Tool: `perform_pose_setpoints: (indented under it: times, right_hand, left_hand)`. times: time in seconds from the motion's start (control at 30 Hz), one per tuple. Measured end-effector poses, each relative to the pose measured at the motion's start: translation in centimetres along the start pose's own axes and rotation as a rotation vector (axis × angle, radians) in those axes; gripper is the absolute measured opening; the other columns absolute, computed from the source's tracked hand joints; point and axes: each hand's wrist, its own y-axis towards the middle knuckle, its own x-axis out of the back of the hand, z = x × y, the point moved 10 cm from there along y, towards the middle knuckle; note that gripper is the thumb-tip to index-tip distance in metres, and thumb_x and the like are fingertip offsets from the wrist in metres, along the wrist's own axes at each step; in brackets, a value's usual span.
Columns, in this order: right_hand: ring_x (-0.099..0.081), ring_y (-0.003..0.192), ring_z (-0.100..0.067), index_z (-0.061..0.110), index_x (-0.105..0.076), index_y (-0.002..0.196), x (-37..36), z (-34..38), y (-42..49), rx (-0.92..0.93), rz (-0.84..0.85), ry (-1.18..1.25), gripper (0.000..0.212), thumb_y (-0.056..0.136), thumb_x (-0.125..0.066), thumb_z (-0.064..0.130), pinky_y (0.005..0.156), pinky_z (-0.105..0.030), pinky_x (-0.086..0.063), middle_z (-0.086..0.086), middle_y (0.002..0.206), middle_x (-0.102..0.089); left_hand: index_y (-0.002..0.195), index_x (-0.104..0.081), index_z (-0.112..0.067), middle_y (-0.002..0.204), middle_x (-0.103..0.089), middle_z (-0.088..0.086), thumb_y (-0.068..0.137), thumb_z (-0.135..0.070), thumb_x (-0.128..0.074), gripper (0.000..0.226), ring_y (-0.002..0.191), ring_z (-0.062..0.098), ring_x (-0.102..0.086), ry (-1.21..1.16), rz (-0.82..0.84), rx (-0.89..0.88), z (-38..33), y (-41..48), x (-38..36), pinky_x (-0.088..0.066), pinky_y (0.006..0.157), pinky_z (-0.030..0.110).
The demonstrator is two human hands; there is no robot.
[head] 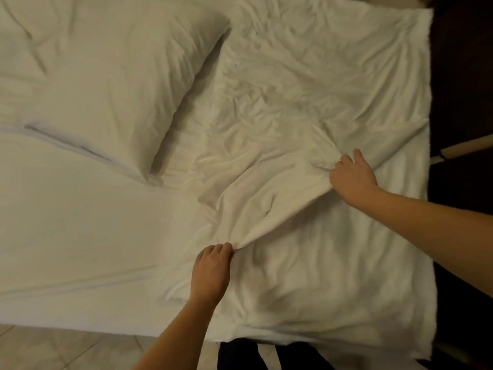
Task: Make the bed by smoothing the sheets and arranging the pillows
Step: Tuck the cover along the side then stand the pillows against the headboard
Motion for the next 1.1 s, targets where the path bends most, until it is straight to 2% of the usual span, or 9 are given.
perform_pose_setpoints:
  times: [0.13, 0.27, 0.37, 0.63, 0.77, 0.9, 0.97, 1.03, 1.1]
  right_hand:
    - [-0.053, 0.119, -0.026, 0.018, -0.061, 0.126, -7.9, -3.9, -8.4, -0.155, 0.060, 0.059, 0.032, 0.095, -0.054, 0.018, 0.114, -0.048, -0.030, -0.004, 0.124, -0.064]
    - [-0.055, 0.115, -0.026, 0.019, -0.063, 0.123, -16.5, -6.0, -16.6, -0.304, 0.239, 0.093, 0.029, 0.096, -0.052, 0.018, 0.109, -0.048, -0.036, -0.004, 0.121, -0.065]
    - [-0.053, 0.121, -0.029, 0.013, -0.057, 0.131, -21.9, -5.6, -21.5, -0.355, 0.347, 0.143, 0.035, 0.100, -0.042, 0.013, 0.113, -0.052, -0.034, -0.010, 0.130, -0.060]
    - [-0.054, 0.125, -0.032, 0.008, -0.050, 0.140, -35.7, 4.6, -33.7, -0.330, 0.536, 0.405, 0.041, 0.103, -0.034, 0.013, 0.112, -0.052, -0.036, -0.011, 0.138, -0.055]
    - [-0.058, 0.122, -0.029, 0.006, -0.049, 0.139, -38.7, 7.8, -35.7, -0.393, 0.521, 0.507, 0.040, 0.103, -0.034, 0.014, 0.111, -0.048, -0.040, -0.011, 0.136, -0.057]
    - [-0.056, 0.126, -0.032, 0.003, -0.035, 0.149, -41.0, 9.4, -34.6, -0.388, 0.516, 0.592, 0.048, 0.103, -0.032, 0.014, 0.109, -0.053, -0.039, -0.014, 0.141, -0.056]
    - [-0.056, 0.126, -0.031, 0.007, -0.036, 0.150, -42.1, 9.8, -34.2, -0.378, 0.502, 0.614, 0.049, 0.102, -0.029, 0.012, 0.108, -0.055, -0.042, -0.012, 0.140, -0.058]
    - [-0.054, 0.128, -0.032, 0.011, -0.035, 0.150, -43.3, 10.1, -34.1, -0.357, 0.489, 0.635, 0.050, 0.102, -0.025, 0.010, 0.104, -0.054, -0.045, -0.009, 0.144, -0.052]
    - [-0.052, 0.128, -0.031, 0.016, -0.034, 0.151, -44.4, 10.2, -33.9, -0.347, 0.464, 0.688, 0.049, 0.103, -0.023, 0.013, 0.100, -0.051, -0.048, -0.006, 0.147, -0.047]
  left_hand:
    - [0.103, -0.064, -0.026, 0.108, -0.065, -0.009, 0.104, -0.034, -0.055, 0.012, 0.101, 0.018, -0.060, -0.028, 0.062, -0.183, -5.7, -1.5, -0.8, -0.052, 0.080, 0.030]
    - [0.115, -0.062, -0.025, 0.131, -0.057, -0.010, 0.106, -0.037, -0.052, 0.019, 0.119, 0.017, -0.052, -0.033, 0.128, -0.281, -11.4, -3.3, -2.2, -0.055, 0.081, 0.032]
    - [0.111, -0.063, -0.026, 0.129, -0.055, -0.010, 0.105, -0.042, -0.046, 0.024, 0.120, 0.016, -0.051, 0.028, 0.207, -0.277, -13.8, -5.2, -4.2, -0.057, 0.079, 0.035]
    - [0.116, -0.060, -0.024, 0.140, -0.046, -0.005, 0.099, -0.009, -0.051, 0.025, 0.129, 0.020, -0.048, 0.248, 0.331, -0.259, -16.5, -11.4, -9.6, -0.059, 0.077, 0.035]
    - [0.119, -0.059, -0.024, 0.143, -0.040, -0.005, 0.095, -0.002, -0.056, 0.032, 0.128, 0.022, -0.049, 0.313, 0.362, -0.236, -16.5, -12.9, -11.4, -0.060, 0.076, 0.038]
    - [0.104, -0.060, -0.024, 0.124, -0.046, -0.009, 0.092, 0.000, -0.059, 0.026, 0.113, 0.022, -0.056, 0.325, 0.353, -0.221, -16.0, -12.8, -12.4, -0.057, 0.063, 0.038]
    - [0.099, -0.060, -0.023, 0.117, -0.050, -0.009, 0.096, -0.005, -0.059, 0.018, 0.107, 0.023, -0.059, 0.293, 0.368, -0.217, -15.4, -12.6, -12.8, -0.057, 0.064, 0.039]
    - [0.111, -0.063, -0.023, 0.130, -0.053, -0.010, 0.098, -0.013, -0.062, 0.016, 0.111, 0.024, -0.059, 0.253, 0.378, -0.168, -14.1, -12.8, -12.7, -0.059, 0.074, 0.042]
    - [0.127, -0.058, -0.023, 0.144, -0.046, -0.009, 0.097, -0.021, -0.067, 0.031, 0.119, 0.025, -0.057, 0.265, 0.394, -0.073, -11.8, -13.5, -12.4, -0.059, 0.080, 0.043]
